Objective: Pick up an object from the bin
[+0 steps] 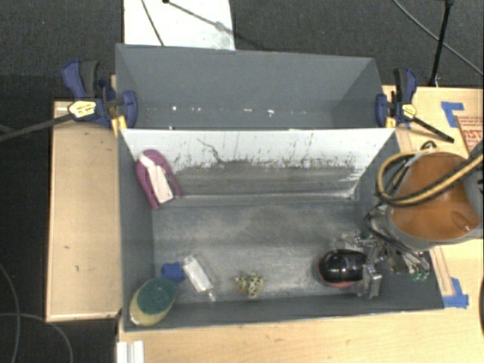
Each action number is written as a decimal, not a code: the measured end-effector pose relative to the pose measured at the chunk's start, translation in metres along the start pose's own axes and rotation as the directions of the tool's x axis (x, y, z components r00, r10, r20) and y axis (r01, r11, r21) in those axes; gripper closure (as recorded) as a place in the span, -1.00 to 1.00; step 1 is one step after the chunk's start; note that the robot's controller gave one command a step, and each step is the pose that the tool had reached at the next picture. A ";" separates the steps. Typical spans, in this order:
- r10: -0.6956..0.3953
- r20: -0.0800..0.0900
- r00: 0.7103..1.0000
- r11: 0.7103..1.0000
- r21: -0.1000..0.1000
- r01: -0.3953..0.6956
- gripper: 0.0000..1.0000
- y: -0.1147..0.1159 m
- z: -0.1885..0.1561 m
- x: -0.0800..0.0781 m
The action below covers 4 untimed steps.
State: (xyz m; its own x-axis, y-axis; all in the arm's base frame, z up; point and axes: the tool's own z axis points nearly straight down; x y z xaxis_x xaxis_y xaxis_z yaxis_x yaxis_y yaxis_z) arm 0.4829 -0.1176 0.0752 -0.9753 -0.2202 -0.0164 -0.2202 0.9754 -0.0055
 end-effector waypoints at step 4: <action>0.215 -0.006 0.977 0.977 0.001 -0.215 1.00 0.109 0.002 -0.132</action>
Offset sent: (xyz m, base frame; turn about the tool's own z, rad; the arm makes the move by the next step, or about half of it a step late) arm 0.0370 0.0912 -0.0052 0.0608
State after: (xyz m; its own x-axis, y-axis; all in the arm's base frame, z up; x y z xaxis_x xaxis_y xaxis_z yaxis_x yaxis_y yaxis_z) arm 0.5880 0.0176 0.0751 -0.9999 -0.0057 -0.0111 -0.0057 1.0000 -0.0031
